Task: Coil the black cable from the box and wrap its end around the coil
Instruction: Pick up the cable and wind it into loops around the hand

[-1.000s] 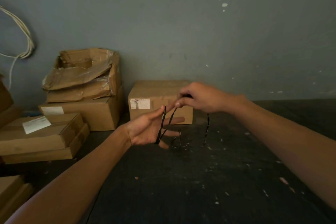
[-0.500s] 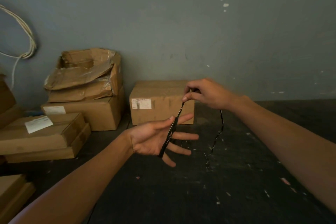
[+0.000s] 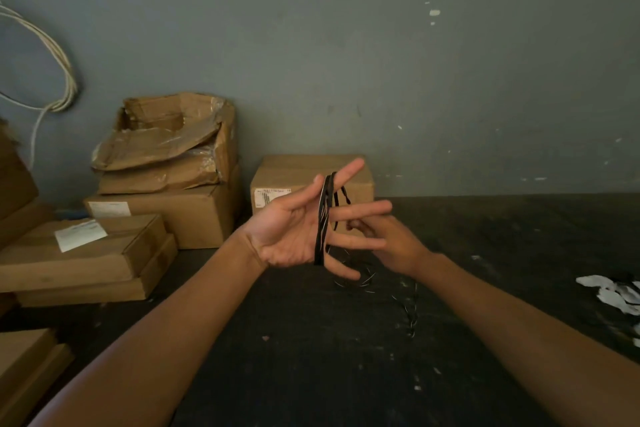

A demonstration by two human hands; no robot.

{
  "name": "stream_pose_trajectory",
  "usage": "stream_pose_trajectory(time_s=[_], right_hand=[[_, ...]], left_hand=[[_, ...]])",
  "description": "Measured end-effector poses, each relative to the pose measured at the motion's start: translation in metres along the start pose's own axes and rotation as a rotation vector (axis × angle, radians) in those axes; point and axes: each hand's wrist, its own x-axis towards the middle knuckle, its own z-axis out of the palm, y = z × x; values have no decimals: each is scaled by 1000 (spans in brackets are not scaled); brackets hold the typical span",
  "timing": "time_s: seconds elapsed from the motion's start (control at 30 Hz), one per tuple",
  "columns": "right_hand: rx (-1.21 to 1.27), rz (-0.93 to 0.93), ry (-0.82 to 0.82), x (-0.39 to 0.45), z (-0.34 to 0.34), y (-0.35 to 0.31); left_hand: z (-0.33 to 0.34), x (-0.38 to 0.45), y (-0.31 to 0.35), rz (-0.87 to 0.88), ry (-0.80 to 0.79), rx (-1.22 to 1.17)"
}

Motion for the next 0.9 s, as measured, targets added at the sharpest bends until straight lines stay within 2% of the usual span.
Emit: stream_pose_trajectory(time_s=[0.2,0.33,0.53,0.73,0.9], right_hand=[[5,42,-133,-16,49,-11],[65,-47,-229,-38,62,-38],[-22,-186,-357,-48,52,-77],[-126,-315,-284,-45,11,-90],[-296,-354,-195,-25,-34,-92]], left_hand=[[0,10,5,65,4,21],[-8,8,5,43,56,20],[-20,2,1,30,157,20],[-37,-18,-7,-33,286,33],[-39,-25,-17,-86,316,77]])
